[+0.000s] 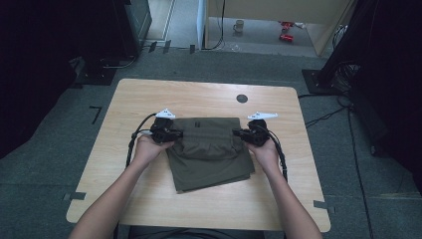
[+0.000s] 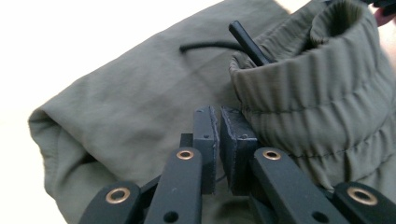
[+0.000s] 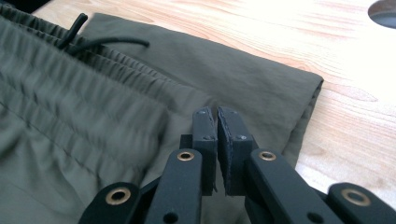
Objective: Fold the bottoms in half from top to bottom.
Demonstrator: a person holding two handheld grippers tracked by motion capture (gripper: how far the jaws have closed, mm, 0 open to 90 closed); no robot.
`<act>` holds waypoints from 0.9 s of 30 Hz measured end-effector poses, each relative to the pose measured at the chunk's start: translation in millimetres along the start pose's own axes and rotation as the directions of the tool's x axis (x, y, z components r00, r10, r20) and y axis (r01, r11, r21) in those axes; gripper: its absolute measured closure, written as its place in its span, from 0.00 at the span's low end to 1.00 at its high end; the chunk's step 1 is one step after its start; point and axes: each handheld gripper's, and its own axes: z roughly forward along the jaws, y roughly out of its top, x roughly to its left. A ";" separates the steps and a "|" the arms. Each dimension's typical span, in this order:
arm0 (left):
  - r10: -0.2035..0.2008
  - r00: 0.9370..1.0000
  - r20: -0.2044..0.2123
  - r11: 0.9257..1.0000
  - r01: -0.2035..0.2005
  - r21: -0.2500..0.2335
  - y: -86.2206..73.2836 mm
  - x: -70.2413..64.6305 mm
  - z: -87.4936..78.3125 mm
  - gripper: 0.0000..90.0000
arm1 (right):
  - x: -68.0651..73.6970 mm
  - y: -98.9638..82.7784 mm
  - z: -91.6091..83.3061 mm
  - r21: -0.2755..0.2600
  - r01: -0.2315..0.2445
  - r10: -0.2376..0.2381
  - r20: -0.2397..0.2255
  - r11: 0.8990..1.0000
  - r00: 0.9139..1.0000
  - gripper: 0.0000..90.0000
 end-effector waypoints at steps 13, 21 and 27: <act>0.077 0.996 0.036 0.997 -0.076 -0.015 -16.0 -31.0 -9.1 0.92 | 2.8 -6.0 -16.4 -0.028 0.016 -0.015 0.041 0.999 0.999 0.93; 0.097 0.994 0.058 0.995 -0.097 -0.013 -23.9 -41.1 -13.2 0.91 | -13.8 -7.8 1.4 0.007 -0.022 0.021 0.055 1.000 0.998 0.93; 0.093 0.994 0.064 0.996 -0.092 -0.017 -29.0 -45.0 -16.7 0.90 | -13.1 -8.7 9.7 0.021 -0.028 0.027 0.014 0.999 1.000 0.90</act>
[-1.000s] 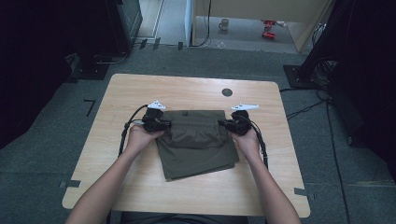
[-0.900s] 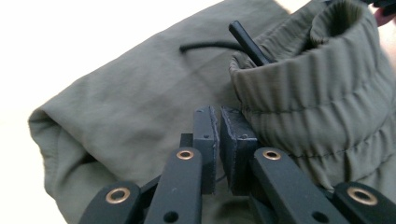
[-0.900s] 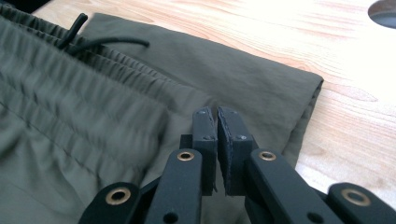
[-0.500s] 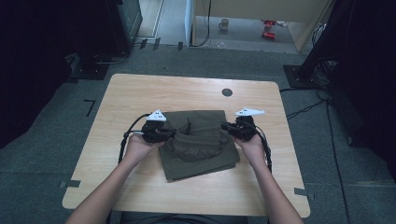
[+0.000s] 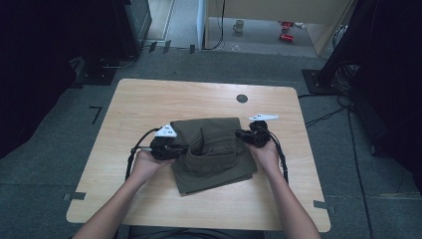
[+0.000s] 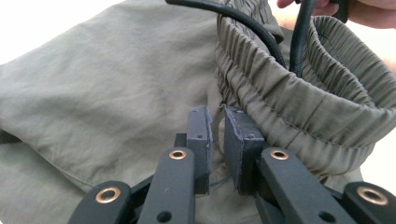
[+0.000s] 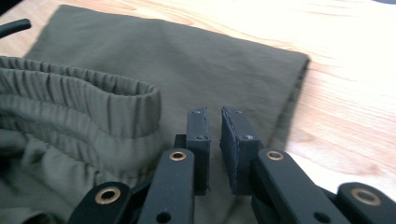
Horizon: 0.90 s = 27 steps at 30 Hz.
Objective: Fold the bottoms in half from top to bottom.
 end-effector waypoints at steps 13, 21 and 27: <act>0.005 1.000 -0.005 1.000 -0.005 0.002 -9.5 -16.0 -12.3 0.83 | 23.0 -25.0 -37.6 -0.037 0.037 -0.039 -0.071 0.999 0.997 0.86; 0.007 0.999 -0.040 1.000 -0.007 -0.006 -12.7 -22.6 -17.0 0.73 | 36.7 -36.3 -56.4 -0.078 0.073 -0.078 -0.063 0.994 0.995 0.78; 0.011 0.999 -0.041 1.000 -0.012 -0.022 -14.2 -32.0 -15.7 0.64 | 44.1 -38.8 -53.2 -0.069 0.084 -0.089 -0.077 0.994 0.993 0.67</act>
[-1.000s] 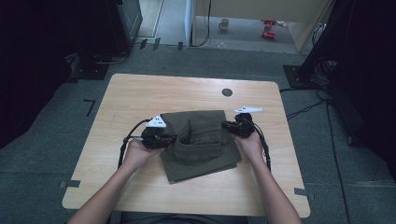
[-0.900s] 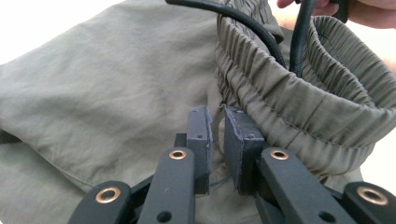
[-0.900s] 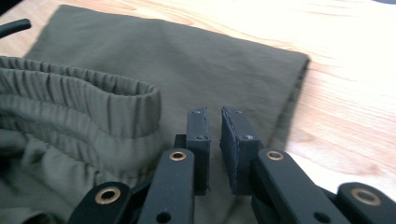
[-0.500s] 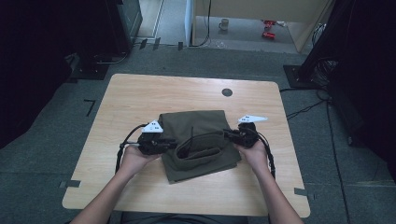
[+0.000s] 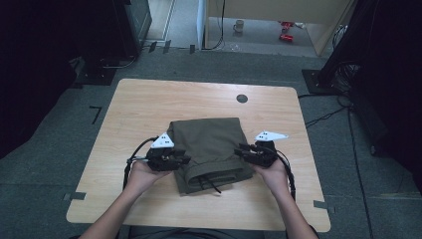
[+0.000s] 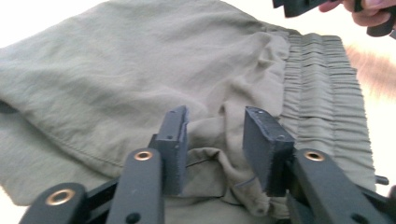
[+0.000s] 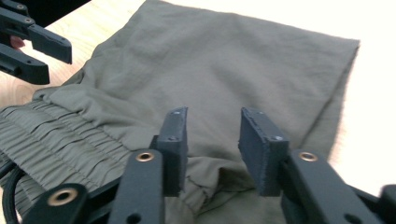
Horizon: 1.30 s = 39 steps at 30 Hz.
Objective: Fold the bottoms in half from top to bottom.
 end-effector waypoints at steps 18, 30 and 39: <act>0.029 0.999 0.018 0.996 -0.030 0.080 -13.1 -36.9 4.0 0.60 | 42.3 -22.1 6.9 0.086 0.158 -0.157 -0.016 0.984 0.987 0.58; 0.023 1.000 -0.017 0.994 -0.021 0.107 -24.5 -18.2 13.0 0.52 | 50.7 -34.5 22.8 0.114 0.186 -0.186 -0.009 0.976 0.983 0.58; -0.035 0.994 -0.103 0.997 0.042 0.066 -26.8 10.1 5.6 0.50 | 58.5 -29.8 44.5 0.087 0.148 -0.147 -0.015 0.985 0.989 0.60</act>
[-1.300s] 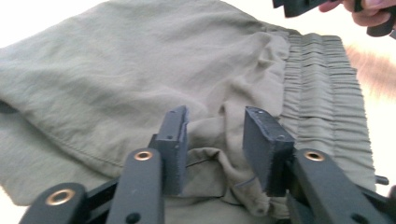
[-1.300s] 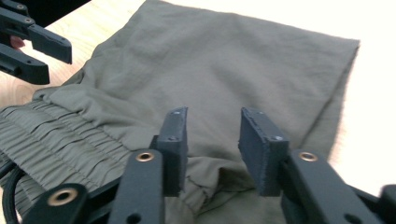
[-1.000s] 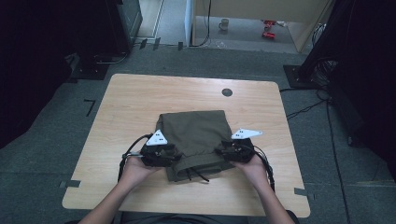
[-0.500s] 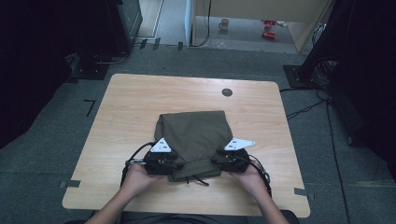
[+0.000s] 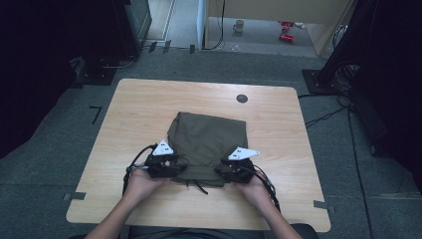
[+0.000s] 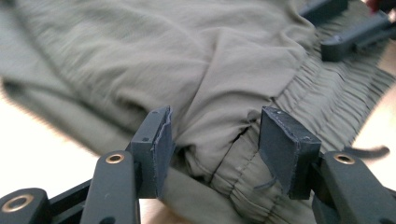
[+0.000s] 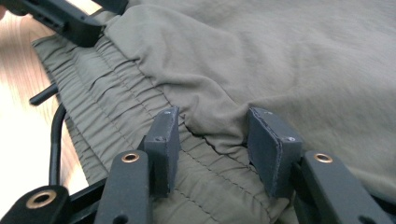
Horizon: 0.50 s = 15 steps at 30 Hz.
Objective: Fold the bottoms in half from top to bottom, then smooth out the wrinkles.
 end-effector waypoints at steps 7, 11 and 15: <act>-0.025 1.000 -0.006 1.000 0.025 -0.007 -0.3 4.1 -2.2 0.51 | 6.5 2.2 3.3 -0.014 0.003 -0.003 0.026 1.000 1.000 0.55; -0.048 0.999 0.013 0.999 0.048 -0.025 -0.2 5.6 -6.4 0.51 | 3.1 4.3 -3.3 -0.030 -0.021 0.022 0.008 0.999 1.000 0.52; -0.039 0.999 0.009 0.999 0.040 -0.034 1.6 4.3 -11.5 0.51 | 1.7 6.6 -11.0 -0.057 -0.003 0.005 0.030 0.998 1.000 0.53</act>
